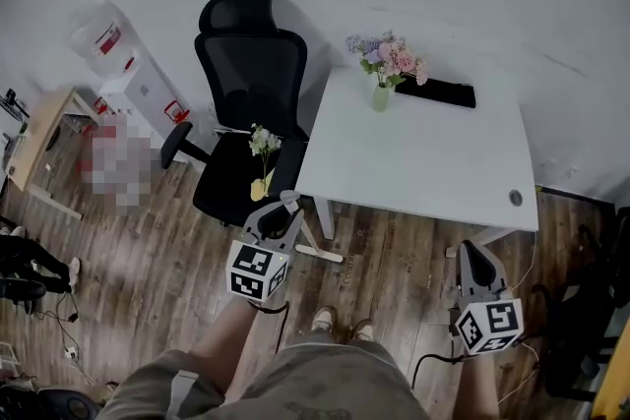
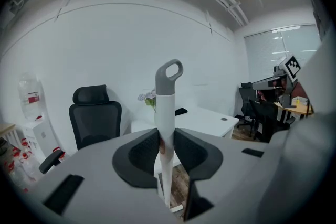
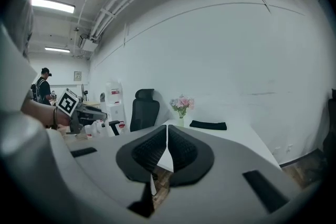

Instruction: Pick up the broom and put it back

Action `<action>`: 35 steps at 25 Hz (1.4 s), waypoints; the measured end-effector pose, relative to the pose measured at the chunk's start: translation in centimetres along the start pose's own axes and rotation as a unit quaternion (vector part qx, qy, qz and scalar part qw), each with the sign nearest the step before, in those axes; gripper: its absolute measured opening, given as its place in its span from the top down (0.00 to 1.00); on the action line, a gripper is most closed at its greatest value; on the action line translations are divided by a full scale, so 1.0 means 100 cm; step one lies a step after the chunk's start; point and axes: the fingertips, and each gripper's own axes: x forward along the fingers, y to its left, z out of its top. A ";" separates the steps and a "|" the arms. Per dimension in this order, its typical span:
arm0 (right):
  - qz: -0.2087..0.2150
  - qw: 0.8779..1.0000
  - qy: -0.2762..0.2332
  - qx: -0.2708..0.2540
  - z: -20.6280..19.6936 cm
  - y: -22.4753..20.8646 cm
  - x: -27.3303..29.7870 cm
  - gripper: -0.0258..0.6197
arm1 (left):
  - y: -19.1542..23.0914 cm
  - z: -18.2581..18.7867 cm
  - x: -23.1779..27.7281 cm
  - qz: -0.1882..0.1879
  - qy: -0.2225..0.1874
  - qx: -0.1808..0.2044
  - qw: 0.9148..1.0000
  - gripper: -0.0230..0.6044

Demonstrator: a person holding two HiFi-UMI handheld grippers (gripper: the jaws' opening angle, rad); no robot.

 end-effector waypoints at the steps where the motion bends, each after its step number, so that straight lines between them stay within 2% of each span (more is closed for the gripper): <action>1: -0.002 1.000 0.000 -0.004 0.003 -0.001 -0.004 0.91 | 0.000 0.008 -0.004 -0.003 -0.006 0.002 1.000 0.80; 7: -0.020 1.000 -0.008 0.005 0.012 -0.004 -0.021 0.91 | -0.004 0.040 -0.022 -0.014 -0.034 0.006 0.999 0.80; 11: -0.010 0.999 -0.021 0.033 0.018 0.003 -0.025 0.91 | -0.015 0.048 -0.025 -0.033 -0.032 0.013 0.999 0.80; 17: -0.024 0.999 -0.020 0.018 0.019 0.004 -0.033 0.91 | -0.034 0.053 -0.022 -0.073 -0.030 0.026 0.997 0.80; 28: -0.086 0.995 -0.006 0.044 -0.008 -0.020 -0.076 0.91 | -0.087 0.044 0.001 -0.156 -0.018 0.047 0.987 0.80; 35: -0.135 0.989 -0.001 0.066 -0.028 -0.039 -0.107 0.91 | -0.140 0.032 0.028 -0.208 0.000 0.066 0.976 0.80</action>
